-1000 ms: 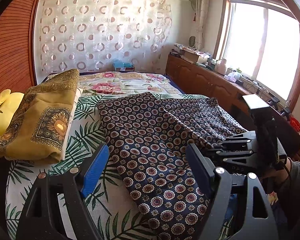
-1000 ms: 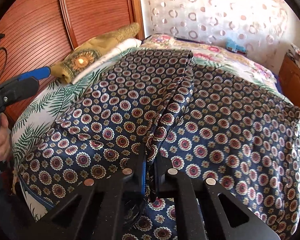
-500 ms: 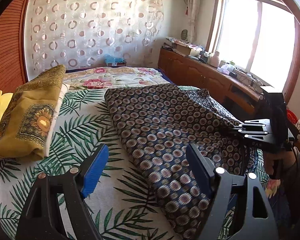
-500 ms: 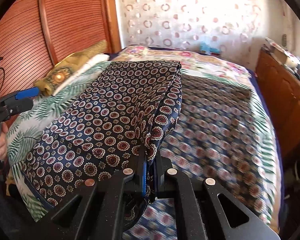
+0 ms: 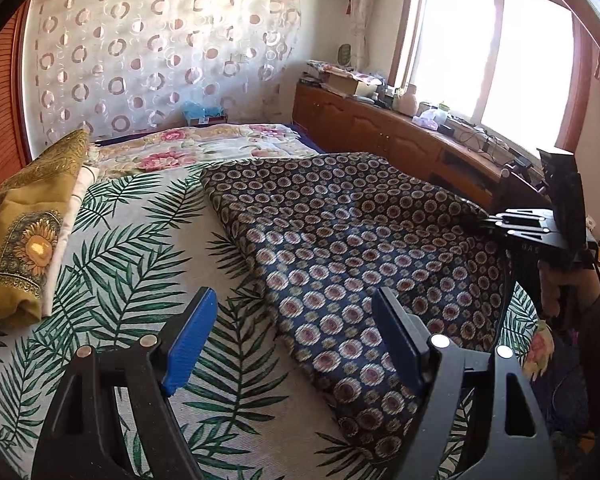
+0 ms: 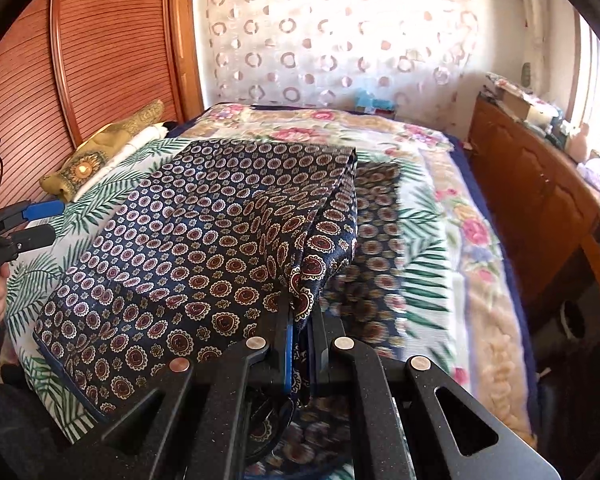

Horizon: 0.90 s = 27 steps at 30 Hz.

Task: Fold small clothes
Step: 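Grasp the robe's other side with the right gripper and fold it over, then open the right gripper and withdraw from the folded robe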

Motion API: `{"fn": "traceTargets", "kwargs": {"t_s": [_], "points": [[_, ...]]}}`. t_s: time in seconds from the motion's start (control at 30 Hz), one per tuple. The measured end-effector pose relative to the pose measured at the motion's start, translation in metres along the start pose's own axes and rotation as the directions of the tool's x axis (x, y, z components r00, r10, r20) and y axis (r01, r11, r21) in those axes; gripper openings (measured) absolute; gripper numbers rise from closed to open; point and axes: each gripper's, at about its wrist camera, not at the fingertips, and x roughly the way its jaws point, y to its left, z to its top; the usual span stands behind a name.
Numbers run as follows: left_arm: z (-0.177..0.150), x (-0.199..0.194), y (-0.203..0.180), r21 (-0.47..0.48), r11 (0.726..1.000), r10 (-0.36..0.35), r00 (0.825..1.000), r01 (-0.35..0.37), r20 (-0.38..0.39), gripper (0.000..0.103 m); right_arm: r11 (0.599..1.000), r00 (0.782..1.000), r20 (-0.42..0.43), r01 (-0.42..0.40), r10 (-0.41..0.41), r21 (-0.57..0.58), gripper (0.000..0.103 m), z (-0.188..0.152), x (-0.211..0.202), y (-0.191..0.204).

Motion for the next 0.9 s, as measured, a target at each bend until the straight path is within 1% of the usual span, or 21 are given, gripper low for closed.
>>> {"fn": "traceTargets", "kwargs": {"t_s": [0.1,0.2,0.33,0.5,0.57,0.63,0.7,0.87,0.9], "points": [[-0.001,0.005,-0.004,0.003,1.0,-0.007,1.0,0.007,-0.014,0.08,0.999,0.999,0.002,0.035,-0.035,0.024,0.005,-0.006,-0.003,-0.001],[-0.002,0.008,-0.007,0.001,1.0,-0.016,1.0,0.016,-0.023,0.08,0.999,0.999,-0.013,0.033,-0.032,0.039,0.005,-0.01,-0.001,0.003],[-0.002,0.011,-0.01,0.007,1.0,-0.02,0.999,0.021,-0.031,0.08,0.998,0.998,-0.028,0.053,-0.052,0.034,0.005,-0.017,0.0,0.015],[-0.006,0.016,-0.014,0.014,1.0,-0.025,0.998,0.026,-0.053,0.08,0.996,0.998,-0.043,0.058,-0.055,0.067,0.005,-0.025,0.004,0.022],[-0.008,0.019,-0.015,0.019,0.999,-0.027,0.998,0.029,-0.064,0.08,0.994,0.997,-0.038,0.067,-0.064,0.082,0.006,-0.026,0.003,0.026],[-0.009,0.021,-0.016,0.022,0.999,-0.03,0.997,0.031,-0.075,0.08,0.991,0.995,-0.028,0.097,-0.095,0.094,0.008,-0.027,-0.001,0.032],[-0.011,0.023,-0.017,0.027,0.999,-0.03,0.996,0.032,-0.087,0.08,0.991,0.995,-0.012,0.101,-0.101,0.084,0.009,-0.028,-0.01,0.036],[-0.015,0.026,-0.015,0.024,0.999,-0.029,0.994,0.031,-0.106,0.08,0.991,0.992,0.038,0.117,-0.119,0.062,0.025,-0.034,-0.032,0.048],[-0.016,0.026,-0.015,0.023,0.999,-0.029,0.994,0.032,-0.11,0.08,0.992,0.992,0.049,0.114,-0.117,0.059,0.026,-0.036,-0.037,0.051]]}}
